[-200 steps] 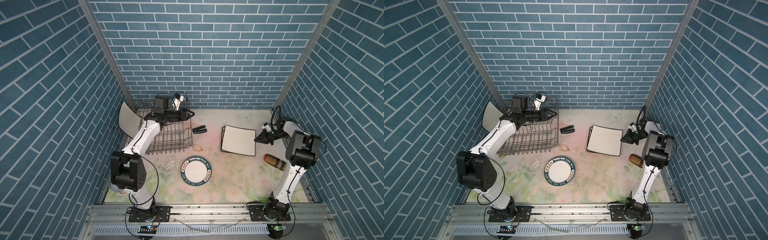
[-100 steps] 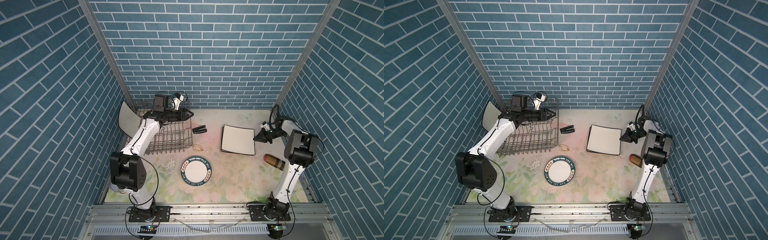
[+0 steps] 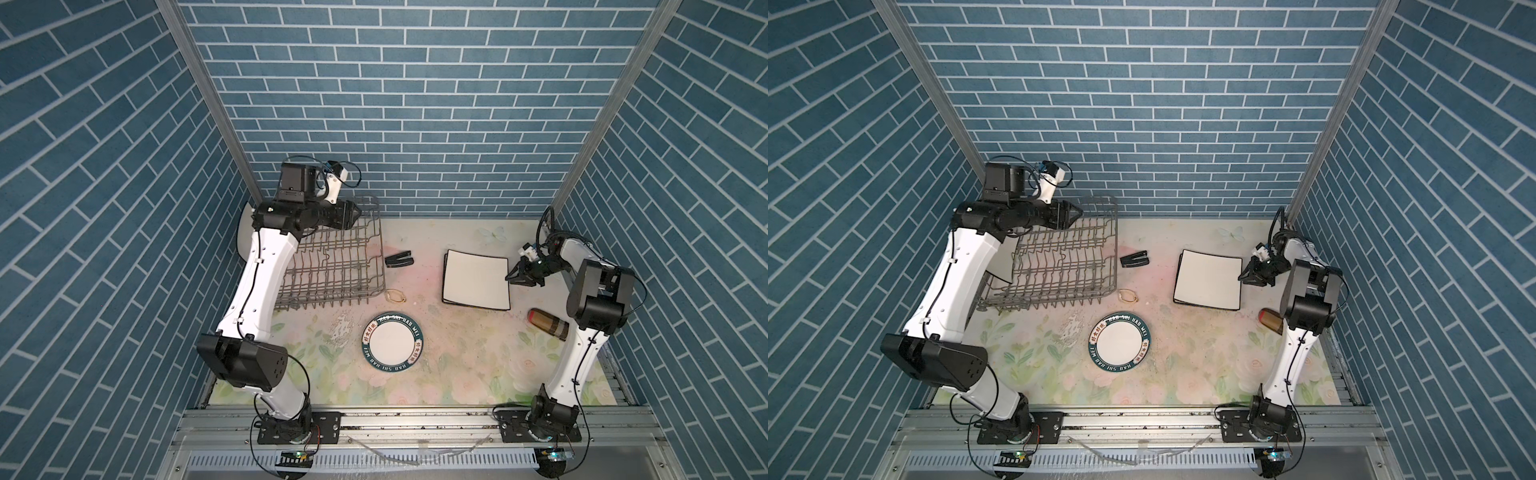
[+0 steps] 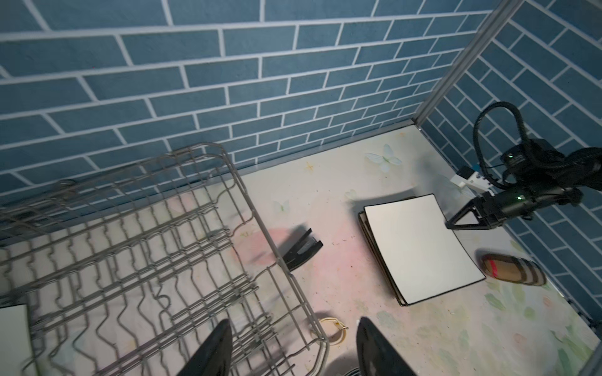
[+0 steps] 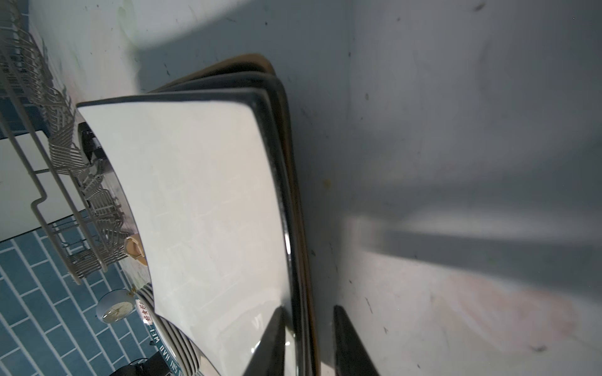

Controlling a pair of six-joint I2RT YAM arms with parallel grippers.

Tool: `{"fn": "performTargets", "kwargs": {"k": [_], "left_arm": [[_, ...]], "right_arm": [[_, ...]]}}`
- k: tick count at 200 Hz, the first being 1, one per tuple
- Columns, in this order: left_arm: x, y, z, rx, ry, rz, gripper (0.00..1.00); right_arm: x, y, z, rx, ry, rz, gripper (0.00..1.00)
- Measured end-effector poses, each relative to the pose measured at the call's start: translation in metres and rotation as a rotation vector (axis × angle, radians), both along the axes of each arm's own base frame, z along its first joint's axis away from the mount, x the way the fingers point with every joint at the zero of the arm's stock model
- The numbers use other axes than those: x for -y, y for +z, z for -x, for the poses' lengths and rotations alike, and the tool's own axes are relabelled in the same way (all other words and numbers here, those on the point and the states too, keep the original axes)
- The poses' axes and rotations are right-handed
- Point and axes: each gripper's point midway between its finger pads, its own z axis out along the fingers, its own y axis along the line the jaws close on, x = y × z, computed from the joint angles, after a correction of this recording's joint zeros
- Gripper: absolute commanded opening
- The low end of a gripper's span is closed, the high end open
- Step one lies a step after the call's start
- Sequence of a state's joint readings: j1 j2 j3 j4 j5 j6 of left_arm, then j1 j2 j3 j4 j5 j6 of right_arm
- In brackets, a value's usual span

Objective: Unload the plates from the dish rack
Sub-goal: Place a plate on the plates.

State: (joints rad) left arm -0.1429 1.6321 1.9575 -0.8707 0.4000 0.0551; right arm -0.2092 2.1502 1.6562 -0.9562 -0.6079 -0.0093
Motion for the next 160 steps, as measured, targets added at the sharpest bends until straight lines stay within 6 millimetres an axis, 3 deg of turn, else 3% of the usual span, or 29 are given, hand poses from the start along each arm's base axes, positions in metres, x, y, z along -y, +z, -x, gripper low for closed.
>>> {"fn": "performTargets", "kwargs": {"k": [52, 92, 121, 160], "left_arm": [[-0.054, 0.026, 0.000, 0.058, 0.124, -0.101, 0.76], [-0.089, 0.047, -0.007, 0.116, 0.212, -0.138, 0.78], [-0.123, 0.053, -0.029, 0.130, 0.298, -0.158, 0.78], [-0.170, 0.046, -0.057, 0.113, 0.417, -0.196, 0.78]], "right_arm": [[0.017, 0.021, 0.004, 0.047, -0.006, 0.140, 0.31], [0.023, 0.053, 0.010, 0.120, -0.002, 0.258, 0.34], [0.011, 0.085, 0.017, 0.205, 0.028, 0.324, 0.36], [-0.021, 0.116, 0.025, 0.313, 0.100, 0.390, 0.39]]}}
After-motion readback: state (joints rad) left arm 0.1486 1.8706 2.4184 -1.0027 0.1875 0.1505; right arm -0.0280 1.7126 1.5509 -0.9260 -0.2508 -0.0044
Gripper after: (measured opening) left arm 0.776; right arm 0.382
